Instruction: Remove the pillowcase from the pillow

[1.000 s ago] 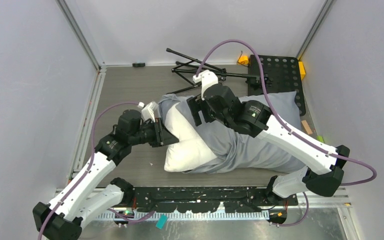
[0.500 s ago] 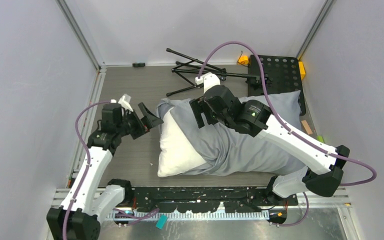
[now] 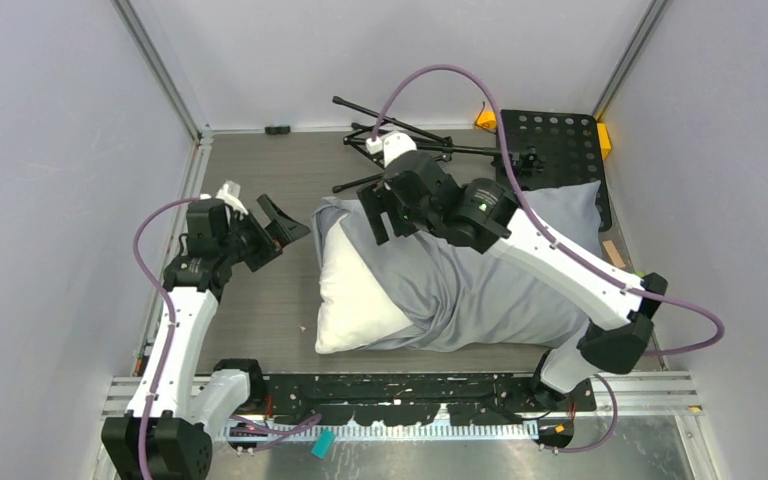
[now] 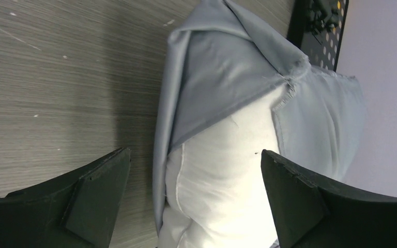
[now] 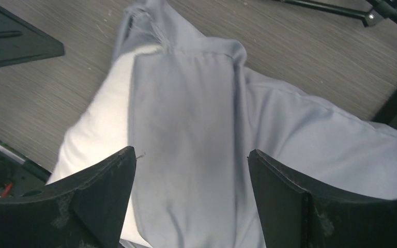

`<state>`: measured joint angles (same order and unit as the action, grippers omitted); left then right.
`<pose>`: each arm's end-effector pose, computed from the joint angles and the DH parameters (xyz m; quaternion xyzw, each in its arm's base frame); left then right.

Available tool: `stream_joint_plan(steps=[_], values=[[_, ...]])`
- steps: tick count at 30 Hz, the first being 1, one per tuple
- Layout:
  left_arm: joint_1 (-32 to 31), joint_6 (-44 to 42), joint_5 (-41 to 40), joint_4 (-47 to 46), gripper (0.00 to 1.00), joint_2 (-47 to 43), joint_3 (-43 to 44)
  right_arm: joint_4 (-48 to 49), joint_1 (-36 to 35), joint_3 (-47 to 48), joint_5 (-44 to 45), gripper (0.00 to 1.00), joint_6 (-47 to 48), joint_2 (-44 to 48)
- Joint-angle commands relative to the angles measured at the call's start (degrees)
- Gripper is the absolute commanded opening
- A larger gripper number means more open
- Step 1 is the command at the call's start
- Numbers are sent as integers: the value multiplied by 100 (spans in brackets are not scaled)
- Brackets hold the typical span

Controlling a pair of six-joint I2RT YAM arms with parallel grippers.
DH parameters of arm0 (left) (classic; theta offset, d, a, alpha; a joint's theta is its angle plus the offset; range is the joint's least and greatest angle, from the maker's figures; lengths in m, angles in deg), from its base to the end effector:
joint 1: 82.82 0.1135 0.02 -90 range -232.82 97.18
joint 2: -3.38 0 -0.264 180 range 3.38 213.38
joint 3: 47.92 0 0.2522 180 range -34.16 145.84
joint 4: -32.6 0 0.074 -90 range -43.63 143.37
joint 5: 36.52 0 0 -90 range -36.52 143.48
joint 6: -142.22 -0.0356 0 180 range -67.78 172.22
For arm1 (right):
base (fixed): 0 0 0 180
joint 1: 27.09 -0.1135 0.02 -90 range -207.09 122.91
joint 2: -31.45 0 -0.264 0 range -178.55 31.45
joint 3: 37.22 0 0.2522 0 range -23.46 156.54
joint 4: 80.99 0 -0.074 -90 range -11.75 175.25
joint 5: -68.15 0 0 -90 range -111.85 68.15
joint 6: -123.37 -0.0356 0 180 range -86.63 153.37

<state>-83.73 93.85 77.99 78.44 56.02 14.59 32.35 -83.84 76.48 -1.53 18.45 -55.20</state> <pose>0.1941 -0.0179 0.3041 -0.2125 0.8497 -0.3372 0.3450 0.1814 0.2541 0.4233 -0.2478 0.8588 0.1159 0.4332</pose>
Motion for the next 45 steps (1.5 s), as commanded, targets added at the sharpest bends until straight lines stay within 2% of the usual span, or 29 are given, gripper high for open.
stream_joint_plan(steps=[1,4,9,14,17,20,27,29,30,31,33,35,36,39,45], values=[[349,90,-298,36,100,-21,5,-336,-415,959,213,84,-56,-548],[441,232,-427,-210,98,-137,-261,-786,-797,1727,651,84,-75,-1298],[444,636,-18,-911,93,-70,-741,-827,-1210,2417,680,87,-103,-1999],[442,768,255,-1337,90,150,-975,-1371,-1408,3131,659,88,-315,-2780],[443,866,307,-1733,88,150,-1150,-1489,-1560,2986,686,88,-618,-2850],[445,917,368,-2139,88,178,-1301,-1489,-1773,2576,1113,89,-1022,-2774],[447,921,692,-2925,91,448,-1477,-1520,-1755,1629,1490,92,-1442,-2891],[443,928,725,-3033,90,555,-1458,-1265,-1694,1285,1301,84,-1450,-2794],[442,926,747,-3085,89,616,-1443,-1131,-1675,1142,1283,74,-1443,-2723],[442,933,779,-3127,87,667,-1432,-1044,-1665,1022,1301,62,-1436,-2642],[443,950,878,-3180,84,788,-1406,-919,-1643,831,1496,29,-1415,-2434],[435,932,990,-3411,79,852,-1385,-772,-1635,637,1682,5,-1325,-2146],[415,778,1036,-3344,77,867,-1298,-644,-1630,524,1718,1,-1269,-1985],[239,117,778,-2422,77,814,-856,-338,-1616,194,1539,0,-1102,-1391],[-269,91,834,-3159,75,427,-1034,421,-1390,-645,752,0,-982,-259]])
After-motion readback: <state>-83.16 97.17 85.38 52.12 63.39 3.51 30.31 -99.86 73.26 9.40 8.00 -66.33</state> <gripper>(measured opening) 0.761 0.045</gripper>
